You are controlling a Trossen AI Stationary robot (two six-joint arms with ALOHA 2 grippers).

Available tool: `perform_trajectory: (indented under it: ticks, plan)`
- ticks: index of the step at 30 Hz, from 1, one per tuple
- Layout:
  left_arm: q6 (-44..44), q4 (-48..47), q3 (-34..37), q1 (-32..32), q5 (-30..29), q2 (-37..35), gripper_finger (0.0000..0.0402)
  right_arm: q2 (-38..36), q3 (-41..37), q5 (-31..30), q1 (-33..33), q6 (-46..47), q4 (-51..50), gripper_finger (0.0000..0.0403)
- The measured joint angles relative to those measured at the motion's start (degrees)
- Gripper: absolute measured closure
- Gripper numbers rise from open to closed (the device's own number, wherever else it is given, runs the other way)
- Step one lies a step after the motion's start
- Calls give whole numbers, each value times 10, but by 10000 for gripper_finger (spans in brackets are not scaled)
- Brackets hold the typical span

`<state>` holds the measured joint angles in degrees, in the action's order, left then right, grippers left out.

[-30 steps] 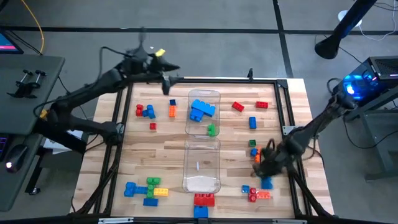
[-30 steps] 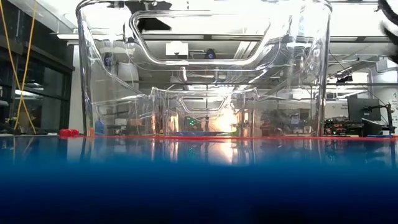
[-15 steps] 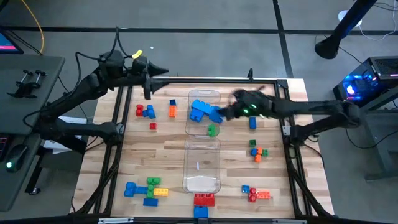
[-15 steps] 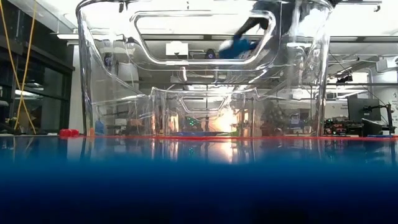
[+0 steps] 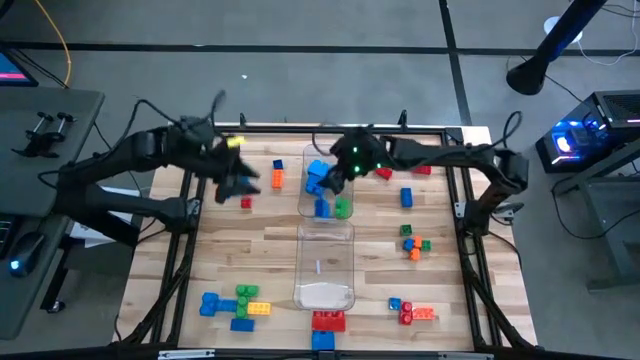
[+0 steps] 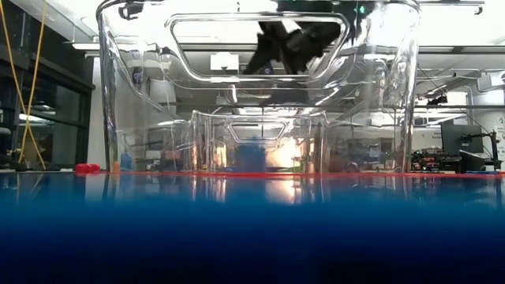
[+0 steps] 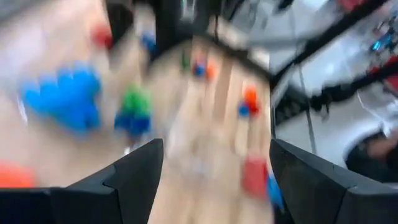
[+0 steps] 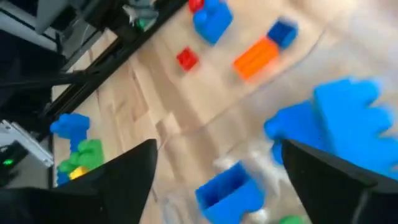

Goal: Sort blocks by size
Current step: Put the large blue game piece in the top transparent bin

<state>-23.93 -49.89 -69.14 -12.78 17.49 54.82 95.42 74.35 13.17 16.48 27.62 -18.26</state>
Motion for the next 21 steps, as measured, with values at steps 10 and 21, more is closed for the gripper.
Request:
perform_trajectory:
  ticks: [10,21]
  plan:
    - [-438,-342,0,263,-110,88,131,-3,157,-82,85,-104,-192,43]
    - [-807,-217,0,518,-52,273,137,-1,151,-56,134,-134,-201,41]
